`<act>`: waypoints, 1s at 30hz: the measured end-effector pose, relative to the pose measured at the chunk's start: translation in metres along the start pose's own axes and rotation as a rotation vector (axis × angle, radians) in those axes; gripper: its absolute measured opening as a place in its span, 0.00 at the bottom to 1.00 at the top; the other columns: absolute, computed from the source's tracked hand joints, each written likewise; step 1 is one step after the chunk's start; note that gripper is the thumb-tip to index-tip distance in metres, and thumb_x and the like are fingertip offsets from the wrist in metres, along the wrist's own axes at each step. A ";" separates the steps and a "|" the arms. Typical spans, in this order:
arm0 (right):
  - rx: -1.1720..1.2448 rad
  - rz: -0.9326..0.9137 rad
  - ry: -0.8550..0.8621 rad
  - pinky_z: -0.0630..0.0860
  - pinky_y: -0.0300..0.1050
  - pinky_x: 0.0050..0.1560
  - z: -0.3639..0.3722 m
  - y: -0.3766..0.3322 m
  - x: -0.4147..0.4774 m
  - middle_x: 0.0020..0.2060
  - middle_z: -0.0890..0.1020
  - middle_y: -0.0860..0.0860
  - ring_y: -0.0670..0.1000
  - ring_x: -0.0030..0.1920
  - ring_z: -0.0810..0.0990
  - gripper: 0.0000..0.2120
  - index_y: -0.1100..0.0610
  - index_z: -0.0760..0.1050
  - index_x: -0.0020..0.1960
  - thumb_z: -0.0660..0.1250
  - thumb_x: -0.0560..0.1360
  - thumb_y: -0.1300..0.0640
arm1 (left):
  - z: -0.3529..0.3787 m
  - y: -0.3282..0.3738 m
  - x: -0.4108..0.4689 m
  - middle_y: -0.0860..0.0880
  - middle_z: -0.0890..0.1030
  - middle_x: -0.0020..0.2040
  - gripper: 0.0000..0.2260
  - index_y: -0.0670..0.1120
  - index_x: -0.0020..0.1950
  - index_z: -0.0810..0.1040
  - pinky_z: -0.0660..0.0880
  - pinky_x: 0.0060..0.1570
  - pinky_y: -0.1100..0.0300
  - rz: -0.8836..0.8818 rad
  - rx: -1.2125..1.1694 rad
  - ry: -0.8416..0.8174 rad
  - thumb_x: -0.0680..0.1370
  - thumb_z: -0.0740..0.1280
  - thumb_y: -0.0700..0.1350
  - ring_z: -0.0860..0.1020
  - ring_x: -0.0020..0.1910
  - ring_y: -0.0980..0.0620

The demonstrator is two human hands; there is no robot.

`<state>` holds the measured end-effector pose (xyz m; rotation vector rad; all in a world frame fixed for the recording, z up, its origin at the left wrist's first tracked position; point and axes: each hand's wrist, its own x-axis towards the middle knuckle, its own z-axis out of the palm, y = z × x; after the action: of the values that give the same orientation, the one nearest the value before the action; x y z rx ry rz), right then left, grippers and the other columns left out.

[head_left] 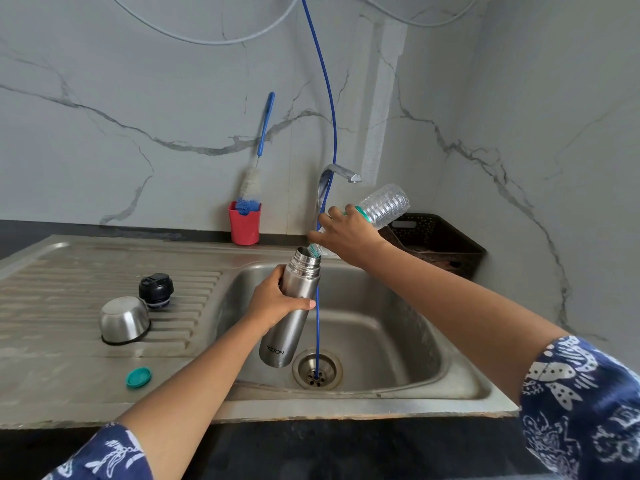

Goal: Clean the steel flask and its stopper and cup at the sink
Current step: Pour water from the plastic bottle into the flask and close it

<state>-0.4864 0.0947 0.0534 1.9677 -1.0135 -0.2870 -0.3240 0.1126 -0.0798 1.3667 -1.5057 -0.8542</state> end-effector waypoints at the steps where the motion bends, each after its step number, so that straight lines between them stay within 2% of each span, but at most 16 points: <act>1: -0.008 -0.004 0.005 0.70 0.55 0.58 0.000 0.000 0.000 0.63 0.69 0.58 0.60 0.62 0.70 0.26 0.51 0.59 0.70 0.66 0.75 0.59 | 0.000 0.000 0.000 0.56 0.82 0.50 0.32 0.59 0.55 0.73 0.79 0.53 0.49 -0.001 0.000 0.002 0.54 0.80 0.53 0.81 0.49 0.54; 5: -0.029 -0.020 0.029 0.69 0.56 0.59 -0.002 0.000 0.001 0.64 0.69 0.58 0.60 0.63 0.69 0.25 0.53 0.60 0.69 0.64 0.76 0.60 | 0.000 0.001 -0.001 0.56 0.82 0.50 0.31 0.60 0.53 0.73 0.79 0.53 0.49 -0.004 -0.006 0.007 0.52 0.79 0.54 0.81 0.48 0.54; 12: -0.043 -0.039 0.045 0.69 0.55 0.61 -0.004 0.001 0.002 0.63 0.71 0.55 0.59 0.62 0.70 0.28 0.53 0.59 0.70 0.67 0.75 0.59 | 0.001 0.002 -0.002 0.56 0.82 0.50 0.32 0.60 0.53 0.73 0.79 0.53 0.48 -0.008 -0.010 0.001 0.51 0.79 0.56 0.81 0.49 0.54; 20: -0.086 -0.055 0.075 0.69 0.54 0.60 -0.001 0.003 0.006 0.61 0.73 0.55 0.58 0.61 0.72 0.27 0.55 0.57 0.70 0.66 0.75 0.61 | 0.000 0.004 -0.003 0.55 0.82 0.51 0.32 0.59 0.55 0.73 0.78 0.54 0.48 -0.001 -0.006 0.002 0.53 0.80 0.54 0.80 0.49 0.53; 25: -0.144 -0.095 0.126 0.68 0.53 0.61 0.005 0.003 0.009 0.63 0.70 0.56 0.59 0.60 0.72 0.25 0.55 0.58 0.70 0.64 0.76 0.61 | 0.000 0.003 -0.003 0.55 0.82 0.51 0.32 0.58 0.55 0.73 0.78 0.53 0.48 -0.008 -0.010 -0.002 0.53 0.80 0.54 0.81 0.49 0.54; 28: -0.166 -0.136 0.184 0.69 0.50 0.60 0.006 0.006 0.009 0.60 0.71 0.54 0.56 0.56 0.74 0.23 0.52 0.63 0.68 0.64 0.76 0.60 | 0.000 0.002 -0.002 0.55 0.82 0.51 0.34 0.59 0.55 0.73 0.79 0.53 0.47 -0.014 -0.013 -0.004 0.52 0.79 0.56 0.81 0.49 0.54; 30: -0.193 -0.163 0.235 0.74 0.47 0.55 0.005 0.008 0.013 0.53 0.77 0.51 0.53 0.48 0.78 0.21 0.49 0.72 0.61 0.71 0.69 0.56 | 0.000 0.001 -0.002 0.55 0.82 0.51 0.34 0.59 0.56 0.73 0.79 0.53 0.47 -0.014 -0.014 -0.004 0.52 0.79 0.56 0.81 0.49 0.53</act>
<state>-0.4853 0.0800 0.0592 1.8591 -0.6517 -0.2277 -0.3245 0.1143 -0.0788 1.3677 -1.4915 -0.8755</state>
